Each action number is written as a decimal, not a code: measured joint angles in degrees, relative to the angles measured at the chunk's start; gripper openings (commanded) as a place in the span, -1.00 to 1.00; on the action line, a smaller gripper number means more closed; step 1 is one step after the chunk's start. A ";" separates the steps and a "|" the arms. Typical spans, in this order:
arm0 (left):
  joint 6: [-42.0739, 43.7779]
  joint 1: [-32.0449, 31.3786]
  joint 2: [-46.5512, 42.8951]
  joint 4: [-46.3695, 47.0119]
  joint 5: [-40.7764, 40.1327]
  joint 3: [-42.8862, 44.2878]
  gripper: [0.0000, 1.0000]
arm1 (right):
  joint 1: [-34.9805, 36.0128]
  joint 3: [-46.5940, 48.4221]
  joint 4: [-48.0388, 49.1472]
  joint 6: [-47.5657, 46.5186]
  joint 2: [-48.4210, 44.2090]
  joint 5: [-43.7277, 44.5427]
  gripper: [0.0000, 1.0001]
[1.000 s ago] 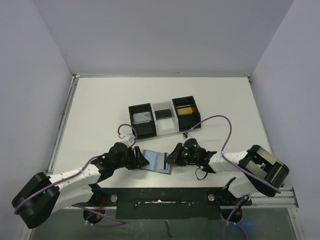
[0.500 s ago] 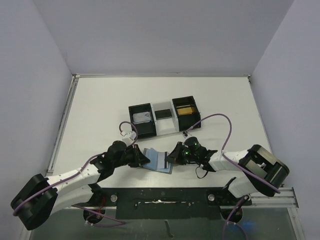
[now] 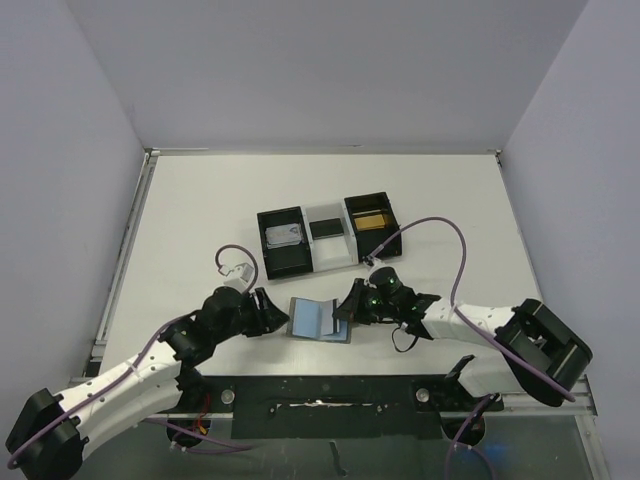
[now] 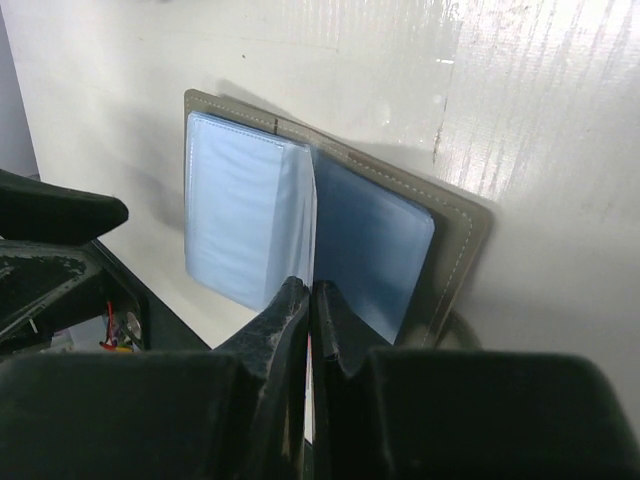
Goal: Take the credit cards out of the card holder
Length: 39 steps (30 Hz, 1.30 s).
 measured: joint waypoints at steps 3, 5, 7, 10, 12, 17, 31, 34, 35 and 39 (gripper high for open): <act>0.37 0.00 -0.94 -1.05 -0.74 1.27 0.00 | 0.00 0.04 -2.43 -1.42 -2.58 0.85 -1.00; 0.66 0.00 -0.44 -0.83 -0.72 2.03 0.01 | 0.00 0.04 -3.74 -2.19 -4.63 1.33 -1.00; 0.98 0.00 0.48 0.00 -0.33 2.29 0.02 | 0.00 0.04 -4.37 -2.78 -6.54 1.57 -1.00; 1.20 0.00 2.03 1.16 0.63 2.29 0.03 | 0.00 0.04 -5.35 -3.72 -9.18 2.05 -1.00; 1.36 0.00 2.75 2.01 1.31 2.32 0.03 | 0.00 0.04 -5.62 -4.24 -10.36 2.23 -1.00; 1.77 0.00 3.26 4.17 3.02 2.75 0.04 | 0.00 0.04 -5.09 -5.88 -12.50 2.32 -1.00; 6.40 1.79 3.56 -6.03 -2.29 11.61 0.51 | 6.88 -0.02 0.94 -17.94 -18.01 7.74 -1.00; 8.83 5.75 3.98 -9.92 -3.41 15.89 0.51 | 9.79 -0.02 2.75 -22.93 -19.26 11.08 -1.00; 9.99 7.72 4.02 -11.61 -3.41 17.40 0.51 | 10.75 -0.02 3.52 -24.74 -19.39 12.63 -1.00; 13.94 13.38 5.05 -19.19 -6.29 23.39 0.52 | 13.88 -0.02 6.91 -31.78 -19.39 18.16 -1.00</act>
